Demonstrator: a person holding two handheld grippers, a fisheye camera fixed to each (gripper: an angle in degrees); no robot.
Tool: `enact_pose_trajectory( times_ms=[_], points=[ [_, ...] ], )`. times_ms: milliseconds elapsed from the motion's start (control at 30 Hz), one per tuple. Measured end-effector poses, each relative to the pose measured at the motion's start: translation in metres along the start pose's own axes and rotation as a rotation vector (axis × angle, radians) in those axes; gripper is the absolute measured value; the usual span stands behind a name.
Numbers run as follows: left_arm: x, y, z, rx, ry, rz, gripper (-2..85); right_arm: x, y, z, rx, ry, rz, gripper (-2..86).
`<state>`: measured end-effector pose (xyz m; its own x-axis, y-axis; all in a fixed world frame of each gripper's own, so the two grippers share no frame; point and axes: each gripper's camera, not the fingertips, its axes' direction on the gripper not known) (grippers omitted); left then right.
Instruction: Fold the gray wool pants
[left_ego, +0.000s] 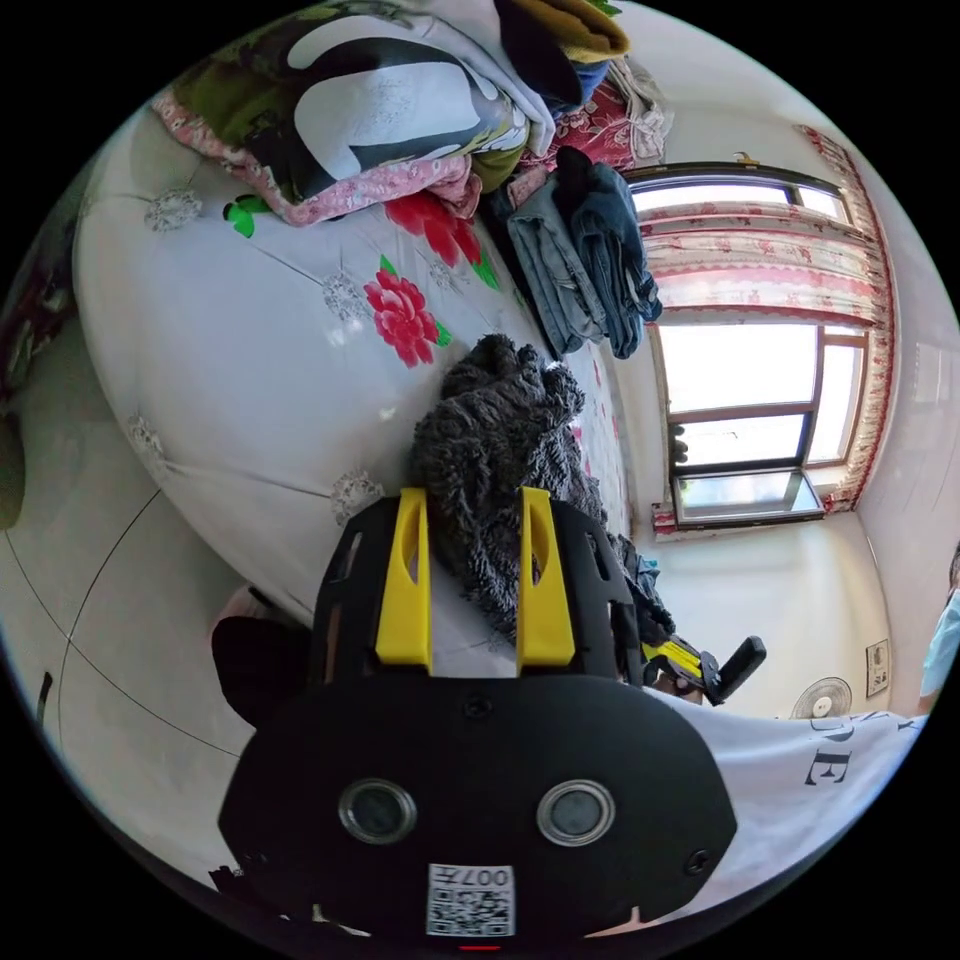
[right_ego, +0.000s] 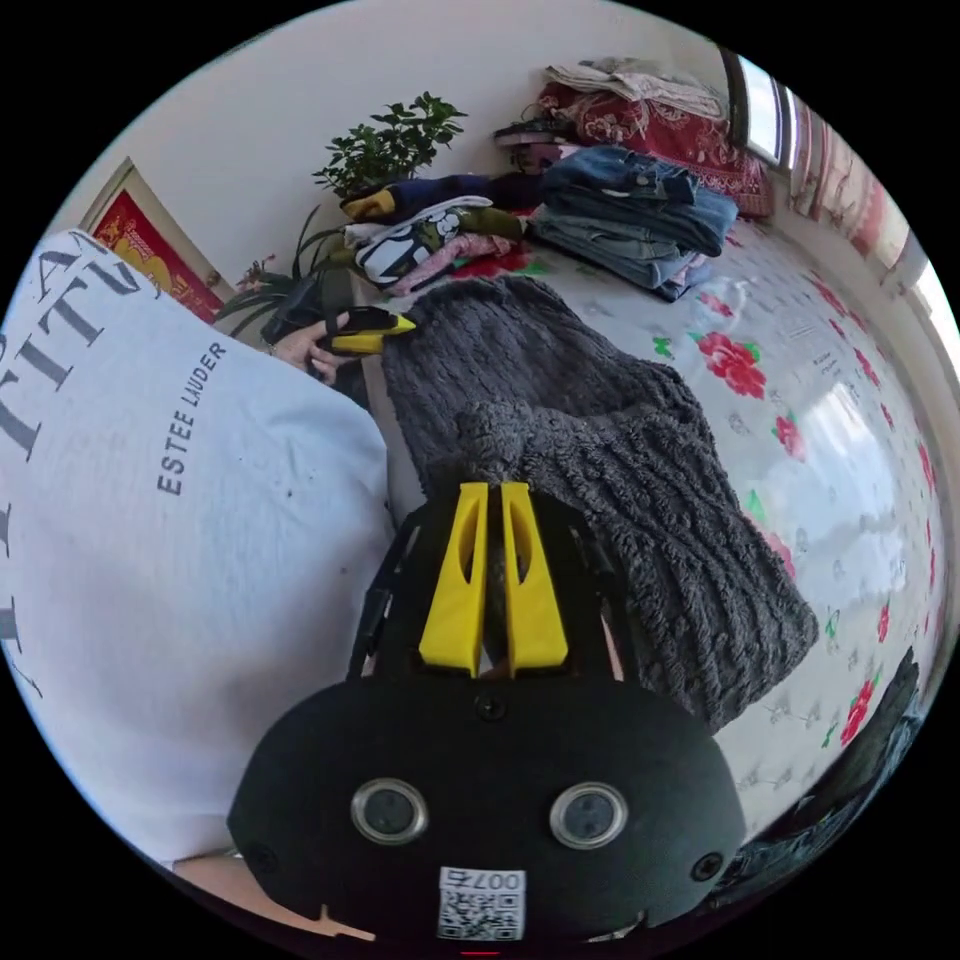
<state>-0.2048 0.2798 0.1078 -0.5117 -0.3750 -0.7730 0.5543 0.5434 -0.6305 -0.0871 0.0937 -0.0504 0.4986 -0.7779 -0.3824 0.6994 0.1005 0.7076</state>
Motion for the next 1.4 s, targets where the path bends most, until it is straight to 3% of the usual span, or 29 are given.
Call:
enact_pose_trajectory(
  times_ms=[133,267,367,567,733,933,1000,1133,1200,1300,1400],
  points=[
    [-0.008,0.001,-0.002,-0.010,-0.008,0.062,13.9,0.020,0.006,0.080,-0.215,-0.059,0.149,1.7],
    [-0.023,-0.001,0.001,0.002,0.075,0.076,15.9,0.023,0.012,0.034,0.004,-0.078,0.233,2.0],
    [-0.033,0.002,0.010,0.031,0.164,0.068,16.6,0.027,0.026,0.018,0.043,-0.063,0.254,1.9],
    [-0.040,0.007,0.037,0.024,0.241,0.029,9.4,0.037,0.047,0.001,0.062,-0.042,0.291,1.2],
    [0.022,0.011,0.032,0.028,0.306,0.250,7.7,0.046,0.075,-0.034,0.145,0.032,0.342,0.7],
    [0.201,0.076,0.065,-0.203,0.363,0.908,6.5,0.078,0.144,-0.098,0.279,0.150,0.527,0.7],
    [0.264,0.139,0.114,-0.392,0.436,1.098,7.1,0.092,0.172,-0.114,0.337,0.172,0.621,1.1],
    [0.295,0.245,0.237,-0.753,0.381,1.205,12.1,0.128,0.236,-0.137,0.429,0.167,0.855,3.4],
    [0.268,0.300,0.315,-0.975,0.190,1.206,14.7,0.143,0.260,-0.142,0.475,0.089,0.936,4.5],
    [0.244,0.324,0.327,-0.999,0.146,1.226,16.2,0.158,0.287,-0.149,0.522,0.022,0.986,6.6],
    [0.260,0.315,0.291,-0.942,0.262,1.257,17.2,0.176,0.303,-0.151,0.532,-0.025,1.025,8.9]
  ],
)
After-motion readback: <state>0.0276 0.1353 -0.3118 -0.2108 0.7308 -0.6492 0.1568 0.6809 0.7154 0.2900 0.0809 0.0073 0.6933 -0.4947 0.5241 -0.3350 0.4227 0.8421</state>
